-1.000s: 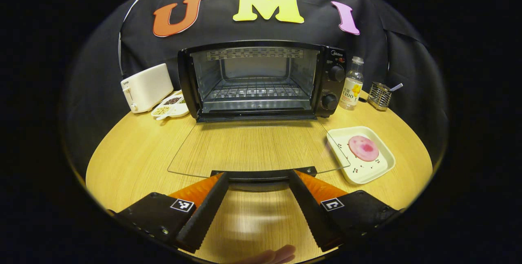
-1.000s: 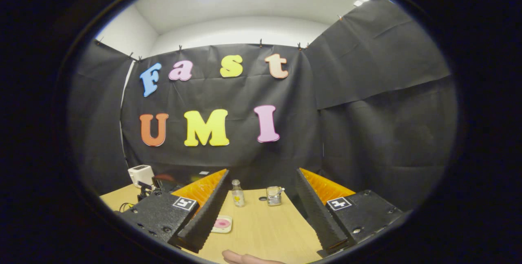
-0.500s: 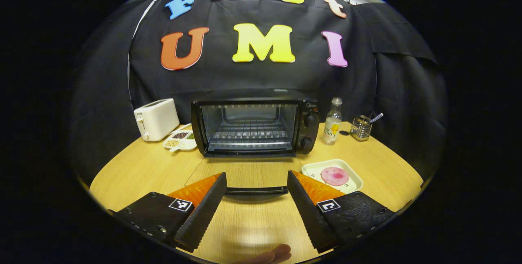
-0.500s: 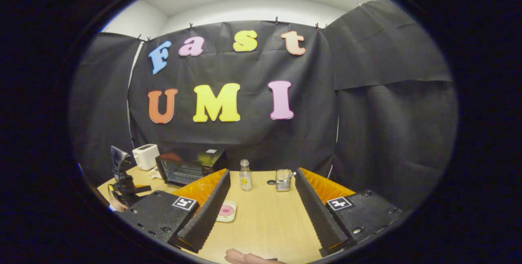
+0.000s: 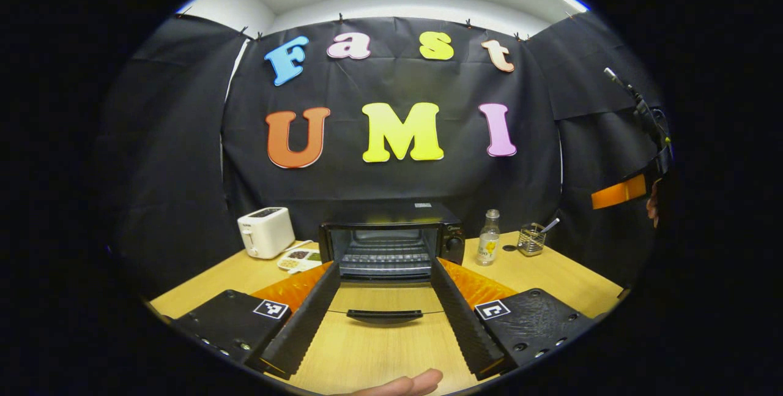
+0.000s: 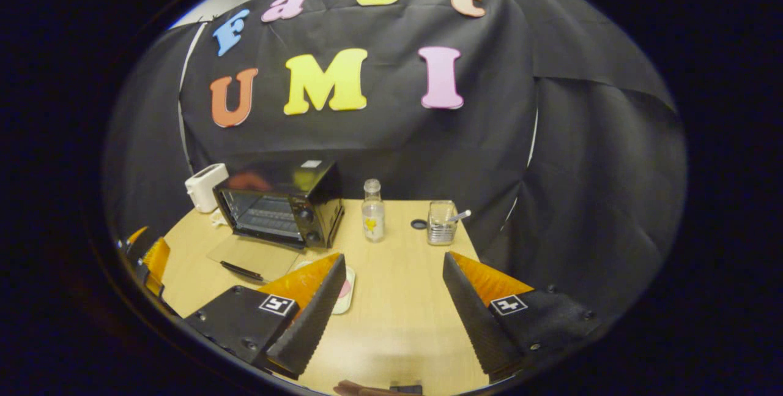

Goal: Open the electric oven with the left hand, put the food in, and close the electric oven.

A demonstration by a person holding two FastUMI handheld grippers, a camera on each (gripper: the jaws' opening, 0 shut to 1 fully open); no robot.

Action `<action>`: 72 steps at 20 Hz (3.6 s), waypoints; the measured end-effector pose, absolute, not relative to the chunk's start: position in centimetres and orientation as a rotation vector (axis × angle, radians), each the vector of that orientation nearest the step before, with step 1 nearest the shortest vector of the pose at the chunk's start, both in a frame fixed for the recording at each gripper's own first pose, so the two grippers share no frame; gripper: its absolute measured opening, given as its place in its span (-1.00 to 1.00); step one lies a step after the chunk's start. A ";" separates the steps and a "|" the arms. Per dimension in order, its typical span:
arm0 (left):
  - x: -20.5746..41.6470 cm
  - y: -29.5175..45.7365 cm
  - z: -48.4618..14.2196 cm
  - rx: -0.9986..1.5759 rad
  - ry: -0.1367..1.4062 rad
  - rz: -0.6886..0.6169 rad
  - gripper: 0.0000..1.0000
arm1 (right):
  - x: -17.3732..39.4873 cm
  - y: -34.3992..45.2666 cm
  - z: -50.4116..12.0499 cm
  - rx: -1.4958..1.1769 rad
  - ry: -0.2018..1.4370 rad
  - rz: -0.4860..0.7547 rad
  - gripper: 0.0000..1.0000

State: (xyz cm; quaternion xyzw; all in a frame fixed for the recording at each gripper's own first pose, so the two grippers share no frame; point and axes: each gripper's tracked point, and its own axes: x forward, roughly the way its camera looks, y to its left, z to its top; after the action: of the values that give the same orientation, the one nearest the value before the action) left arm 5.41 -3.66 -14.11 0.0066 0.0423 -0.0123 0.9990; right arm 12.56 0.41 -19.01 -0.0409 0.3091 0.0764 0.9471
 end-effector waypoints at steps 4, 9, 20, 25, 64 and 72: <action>4.3 -3.4 -11.9 0.074 0.012 0.008 0.92 | 16.4 1.7 -25.3 -0.039 0.790 0.157 0.94; 3.0 -4.0 -10.2 0.029 -0.017 -0.043 0.92 | 18.7 3.9 -35.2 0.047 1.044 0.208 0.72; 2.8 -4.9 -10.2 -0.061 -0.047 -0.109 0.92 | 17.4 8.6 -43.5 0.073 1.375 0.355 -0.17; 3.2 -5.5 -11.2 -0.030 -0.023 -0.102 0.92 | 15.9 9.8 -44.9 0.104 1.466 0.420 -0.74; -3.9 2.9 -10.8 -0.023 -0.018 -0.032 0.92 | 12.8 17.8 -32.5 0.571 1.273 0.528 -0.94; -2.6 6.2 -12.4 -0.017 -0.004 0.001 0.92 | 13.5 26.9 -33.3 0.620 1.264 0.464 -0.94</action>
State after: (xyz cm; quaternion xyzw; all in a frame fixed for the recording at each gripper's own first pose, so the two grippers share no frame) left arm -2.62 6.19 -12.43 -0.0087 -0.0020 0.0007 1.0000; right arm 13.54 26.92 -33.31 0.2822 0.5758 0.2114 0.7377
